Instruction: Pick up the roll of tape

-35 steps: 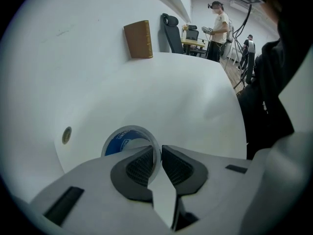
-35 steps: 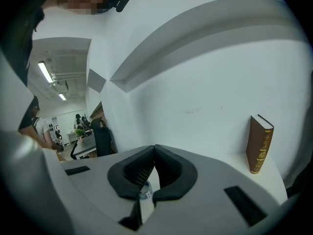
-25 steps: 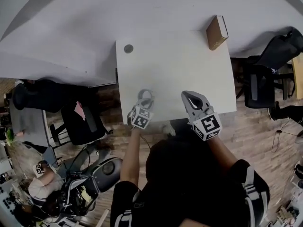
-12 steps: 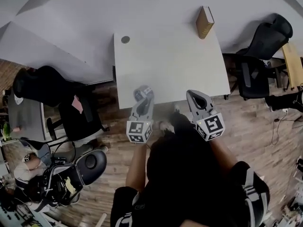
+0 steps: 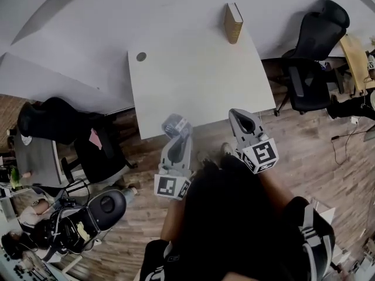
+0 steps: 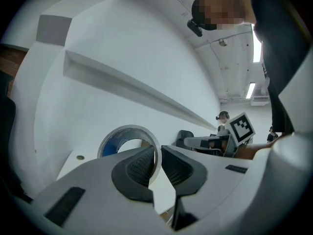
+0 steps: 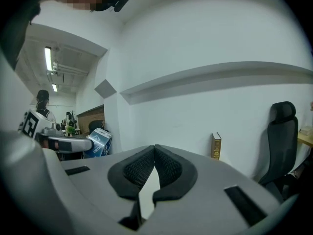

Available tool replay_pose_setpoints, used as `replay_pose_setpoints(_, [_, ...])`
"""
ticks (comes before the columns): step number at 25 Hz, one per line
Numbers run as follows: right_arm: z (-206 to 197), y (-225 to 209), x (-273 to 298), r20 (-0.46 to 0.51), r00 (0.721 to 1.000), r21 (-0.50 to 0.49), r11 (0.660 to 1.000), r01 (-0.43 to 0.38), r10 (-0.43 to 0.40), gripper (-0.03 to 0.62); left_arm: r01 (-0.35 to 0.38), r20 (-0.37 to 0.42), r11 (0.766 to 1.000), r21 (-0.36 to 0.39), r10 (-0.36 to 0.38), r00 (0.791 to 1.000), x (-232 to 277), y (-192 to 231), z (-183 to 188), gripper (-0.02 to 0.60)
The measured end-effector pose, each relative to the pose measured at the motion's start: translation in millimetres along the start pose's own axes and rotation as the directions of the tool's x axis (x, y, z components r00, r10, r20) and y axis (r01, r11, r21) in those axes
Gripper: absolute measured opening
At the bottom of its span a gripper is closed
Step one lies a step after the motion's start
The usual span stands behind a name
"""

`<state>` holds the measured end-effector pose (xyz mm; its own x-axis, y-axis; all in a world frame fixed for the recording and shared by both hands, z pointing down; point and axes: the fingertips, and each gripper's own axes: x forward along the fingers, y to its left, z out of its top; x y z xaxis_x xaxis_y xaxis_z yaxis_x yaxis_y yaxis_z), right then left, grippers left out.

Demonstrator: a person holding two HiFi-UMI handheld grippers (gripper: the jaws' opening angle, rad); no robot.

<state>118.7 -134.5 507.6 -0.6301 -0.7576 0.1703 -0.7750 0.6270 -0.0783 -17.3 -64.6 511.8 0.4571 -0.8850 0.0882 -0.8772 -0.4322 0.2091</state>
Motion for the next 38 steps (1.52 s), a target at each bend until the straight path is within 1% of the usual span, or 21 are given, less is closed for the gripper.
replay_pose_setpoints(3, [1.5, -9.5, -12.5, 0.017, 1.0, -0.001, 1.0, 0.001, -0.001, 0.012, 0.033, 0.03, 0.999, 0.017, -0.033, 0.999, 2.2, -23.1, 7.5, 0.064])
replay_pose_setpoints(8, [-1.5, -18.4, -37.5, 0.03, 1.0, -0.007, 1.0, -0.007, 0.007, 0.012, 0.07, 0.035, 0.997, 0.045, -0.072, 0.997, 4.6, -53.9, 1.5, 0.064])
replay_pose_setpoints(10, [-3.2, -21.8, -43.0, 0.029, 1.0, -0.005, 1.0, -0.011, 0.011, 0.012, 0.072, 0.034, 0.996, 0.049, -0.074, 0.997, 6.4, -60.0, 0.1, 0.064])
replay_pose_setpoints(13, [-3.7, -26.7, -47.8, 0.031, 0.999, 0.0, 1.0, -0.01, 0.01, 0.012, 0.064, 0.038, 0.998, 0.017, -0.064, 0.997, 11.3, -66.4, 2.6, 0.064])
replay_pose_setpoints(18, [-1.4, -33.4, -49.4, 0.038, 0.999, -0.003, 1.0, -0.022, 0.022, 0.012, 0.052, 0.015, 0.998, 0.024, -0.052, 0.999, 18.6, -72.2, 0.5, 0.063])
replay_pose_setpoints(24, [1.0, -42.4, -45.5, 0.019, 1.0, 0.001, 1.0, -0.017, 0.017, 0.012, 0.043, -0.007, 0.999, 0.012, -0.043, 0.999, 28.8, -71.8, -1.7, 0.063])
replay_pose_setpoints(31, [2.0, -10.2, -21.1, 0.006, 1.0, -0.009, 1.0, -0.02, 0.02, 0.012, 0.046, 0.007, 0.999, -0.002, -0.046, 0.999, 9.7, -39.4, 3.3, 0.063])
replay_pose_setpoints(38, [4.2, -9.6, -18.3, 0.012, 1.0, -0.008, 1.0, -0.022, 0.022, 0.012, 0.046, 0.019, 0.999, 0.006, -0.047, 0.999, 9.6, -39.7, 7.4, 0.063])
